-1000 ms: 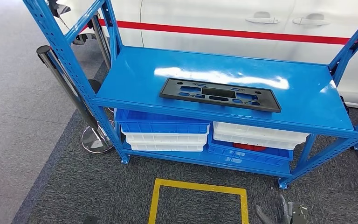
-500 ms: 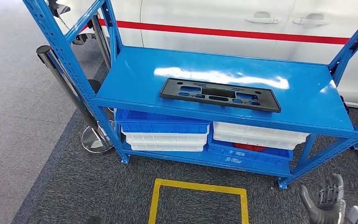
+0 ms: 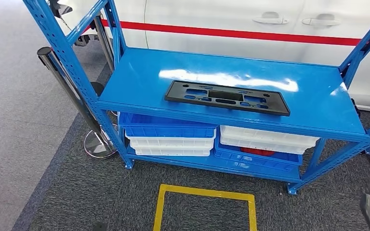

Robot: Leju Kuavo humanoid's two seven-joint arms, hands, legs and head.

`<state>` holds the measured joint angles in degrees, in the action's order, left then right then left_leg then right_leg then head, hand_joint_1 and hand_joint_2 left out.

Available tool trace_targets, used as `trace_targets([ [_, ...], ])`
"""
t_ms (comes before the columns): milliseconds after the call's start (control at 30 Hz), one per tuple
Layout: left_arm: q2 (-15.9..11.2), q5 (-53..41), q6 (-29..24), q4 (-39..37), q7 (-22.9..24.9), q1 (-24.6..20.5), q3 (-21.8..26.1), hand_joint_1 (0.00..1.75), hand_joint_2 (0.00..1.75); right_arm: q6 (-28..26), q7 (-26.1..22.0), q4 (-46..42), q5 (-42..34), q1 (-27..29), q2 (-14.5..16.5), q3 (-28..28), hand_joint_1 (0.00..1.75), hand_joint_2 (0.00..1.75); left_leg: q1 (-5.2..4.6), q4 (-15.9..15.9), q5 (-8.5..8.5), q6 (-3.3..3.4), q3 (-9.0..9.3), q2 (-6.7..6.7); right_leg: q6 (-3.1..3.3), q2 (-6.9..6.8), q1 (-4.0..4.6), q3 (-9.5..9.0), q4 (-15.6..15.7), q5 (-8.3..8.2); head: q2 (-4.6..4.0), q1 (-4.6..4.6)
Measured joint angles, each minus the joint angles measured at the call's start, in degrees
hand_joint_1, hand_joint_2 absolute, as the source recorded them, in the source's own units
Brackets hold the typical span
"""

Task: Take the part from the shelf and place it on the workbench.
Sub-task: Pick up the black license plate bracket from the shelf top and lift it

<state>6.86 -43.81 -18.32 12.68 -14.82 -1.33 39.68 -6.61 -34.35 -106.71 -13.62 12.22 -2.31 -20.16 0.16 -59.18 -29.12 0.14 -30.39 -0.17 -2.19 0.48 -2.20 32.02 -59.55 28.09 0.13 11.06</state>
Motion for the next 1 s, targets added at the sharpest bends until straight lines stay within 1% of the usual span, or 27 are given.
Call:
trace_targets([
  [100,0.03,-0.43,-0.14,-0.02,-0.01,-0.08,0.23,0.0,0.0,-2.47,-0.47,-2.46,4.64,0.85,-0.01,1.63,0.0,1.75,-0.1,-0.2,-0.1,0.23,-0.09,-0.01,-0.18,-0.01,-0.27,-0.01,0.13,-0.11,0.0,0.0],
  [167,0.03,-0.47,-0.22,-0.02,-0.04,-0.1,0.28,0.0,0.0,-4.24,-0.67,-3.45,8.06,1.15,-0.01,3.22,0.0,0.87,-0.14,-0.36,-0.14,0.39,-0.2,-0.01,-0.33,-0.01,-0.35,-0.01,0.15,-0.18,0.0,0.0],
  [233,0.03,-0.55,-0.27,-0.02,-0.07,-0.15,0.32,0.0,0.0,-5.78,-0.68,-4.02,11.38,1.27,-0.02,5.07,0.0,0.87,-0.2,-0.48,-0.14,0.68,-0.34,-0.01,-0.65,-0.01,-0.41,-0.04,0.35,-0.34,0.0,0.0],
  [300,0.1,-0.71,-0.3,-0.02,-0.09,-0.27,0.4,0.0,0.0,-6.98,-0.5,-4.3,14.44,1.23,-0.03,7.2,0.0,1.75,-0.03,0.37,0.4,1.23,-0.04,0.03,-1.11,-0.05,-0.33,-0.33,0.85,-0.56,0.0,0.0],
  [333,0.24,-0.87,-0.32,-0.03,-0.09,-0.33,0.48,0.0,0.0,-7.45,-0.29,-4.36,15.83,1.16,-0.06,8.25,0.0,1.75,0.12,1.08,0.81,1.57,0.3,0.05,-1.21,-0.13,-0.28,-0.24,0.56,-0.25,-0.01,-0.01],
  [367,0.38,-1.09,-0.37,-0.03,-0.09,-0.4,0.6,0.0,0.0,-7.93,0.0,-4.36,17.35,1.03,-0.14,9.44,0.0,1.75,0.27,1.76,1.22,1.89,0.6,0.09,-1.19,-0.21,-0.21,0.43,-0.86,0.7,-0.01,-0.01],
  [400,0.52,-1.27,-0.41,-0.05,-0.08,-0.45,0.75,0.0,0.0,-8.39,0.37,-4.25,18.72,0.85,-0.24,10.55,0.0,1.75,0.37,2.15,1.48,2.09,0.82,0.13,-1.04,-0.28,-0.19,1.75,-3.52,2.19,-0.01,-0.01],
  [433,0.67,-1.42,-0.45,-0.08,-0.05,-0.49,0.94,0.0,0.0,-8.96,0.86,-4.03,20.45,0.68,-0.37,11.8,0.0,1.75,0.27,2.28,1.55,2.24,0.8,0.14,-0.91,-0.32,-0.06,3.68,-7.23,3.96,-0.01,-0.01],
  [467,0.76,-1.5,-0.48,-0.11,-0.03,-0.52,1.09,0.0,0.0,-9.57,1.36,-3.72,22.22,0.54,-0.46,13.12,0.0,1.75,0.17,2.25,1.55,2.31,0.72,0.15,-0.82,-0.31,0.03,5.64,-10.88,5.32,0.0,-0.01],
  [500,0.88,-1.53,-0.48,-0.15,0.02,-0.52,1.2,0.0,0.0,-10.16,1.87,-3.33,23.94,0.44,-0.51,14.34,0.0,1.75,0.05,2.22,1.5,2.35,0.73,0.15,-0.76,-0.31,0.12,6.96,-13.24,5.71,0.0,-0.01],
  [533,0.98,-1.58,-0.48,-0.18,0.06,-0.52,1.27,0.0,0.0,-10.78,2.38,-2.9,25.72,0.33,-0.54,15.54,0.0,1.75,-0.05,2.17,1.4,2.35,0.8,0.12,-0.67,-0.32,0.17,7.38,-13.69,5.01,0.0,-0.01],
  [567,1.1,-1.62,-0.49,-0.2,0.11,-0.52,1.31,0.0,0.0,-11.36,2.86,-2.47,27.42,0.12,-0.57,16.67,0.0,1.75,-0.11,2.08,1.26,2.28,0.95,0.06,-0.51,-0.33,0.23,6.67,-11.85,3.24,0.0,-0.01],
  [600,1.2,-1.67,-0.5,-0.22,0.15,-0.52,1.37,0.0,0.0,-11.93,3.3,-2.07,29.02,-0.18,-0.6,17.78,0.0,1.75,-0.14,1.97,1.05,2.14,1.14,0.01,-0.25,-0.36,0.3,5.13,-8.35,0.94,-0.01,-0.01],
  [633,1.29,-1.82,-0.51,-0.24,0.19,-0.53,1.44,0.0,0.0,-12.54,3.78,-1.63,30.69,-0.55,-0.64,19.0,0.0,1.75,-0.19,1.82,0.79,1.91,1.2,-0.02,0.05,-0.41,0.43,3.5,-4.86,-0.68,-0.01,-0.01],
  [667,1.39,-2.03,-0.52,-0.27,0.24,-0.57,1.52,0.0,0.0,-13.16,4.26,-1.22,32.36,-0.93,-0.67,20.25,0.0,1.75,-0.3,1.56,0.52,1.62,1.17,-0.05,0.33,-0.43,0.61,2.22,-1.91,-1.68,0.0,-0.01],
  [700,1.45,-2.22,-0.55,-0.31,0.28,-0.63,1.58,0.0,0.0,-13.78,4.75,-0.82,34.02,-1.21,-0.68,21.47,0.0,1.75,-0.35,1.37,0.34,1.3,1.06,-0.06,0.56,-0.45,0.79,1.57,-0.23,-1.96,0.0,-0.01],
  [733,1.51,-2.4,-0.58,-0.35,0.34,-0.68,1.63,0.0,0.0,-14.43,5.28,-0.37,35.73,-1.45,-0.7,22.7,0.0,1.75,-0.41,1.28,0.24,0.98,0.88,-0.05,0.75,-0.42,1.0,1.49,0.2,-1.63,0.0,0.0],
  [767,1.57,-2.49,-0.62,-0.4,0.39,-0.75,1.66,0.0,0.0,-15.06,5.82,0.07,37.45,-1.65,-0.72,23.85,0.0,1.75,-0.45,1.23,0.17,0.67,0.87,-0.04,0.97,-0.35,1.03,1.56,0.47,-1.61,0.0,0.01],
  [833,1.64,-2.58,-0.69,-0.45,0.49,-0.8,1.67,0.0,0.0,-16.26,6.96,0.89,40.95,-2.08,-0.75,25.86,0.0,1.75,-0.32,0.58,-0.45,0.01,0.7,0.0,1.55,-0.34,0.82,1.35,0.79,-1.64,0.0,0.0],
  [867,1.68,-2.64,-0.72,-0.46,0.53,-0.84,1.67,0.0,0.0,-16.83,7.53,1.18,42.74,-2.28,-0.75,26.65,0.0,1.75,-0.24,-1.04,-1.41,-0.34,0.04,0.0,1.86,-0.43,0.65,1.15,1.0,-1.63,0.0,0.0],
  [900,1.72,-2.72,-0.73,-0.46,0.57,-0.86,1.67,0.0,0.0,-17.36,8.09,1.46,44.44,-2.53,-0.74,27.33,0.0,1.75,-0.07,-3.81,-2.82,-0.69,-1.28,0.0,2.09,-0.54,0.61,0.98,1.12,-1.59,0.0,0.0],
  [967,1.81,-3.04,-0.74,-0.47,0.68,-0.83,1.67,0.0,0.0,-18.45,9.28,2.46,47.65,-3.26,-0.71,28.8,0.0,1.75,0.24,-11.43,-5.82,-1.27,-5.31,0.0,2.34,-0.67,0.64,0.89,1.1,-1.45,0.0,0.01],
  [1000,1.84,-3.25,-0.74,-0.48,0.73,-0.78,1.67,0.0,0.0,-18.99,9.93,3.18,49.25,-3.67,-0.67,29.73,0.0,1.75,0.41,-14.24,-6.41,-1.49,-7.01,0.0,2.36,-0.65,0.65,0.85,1.08,-1.4,0.0,0.01],
])
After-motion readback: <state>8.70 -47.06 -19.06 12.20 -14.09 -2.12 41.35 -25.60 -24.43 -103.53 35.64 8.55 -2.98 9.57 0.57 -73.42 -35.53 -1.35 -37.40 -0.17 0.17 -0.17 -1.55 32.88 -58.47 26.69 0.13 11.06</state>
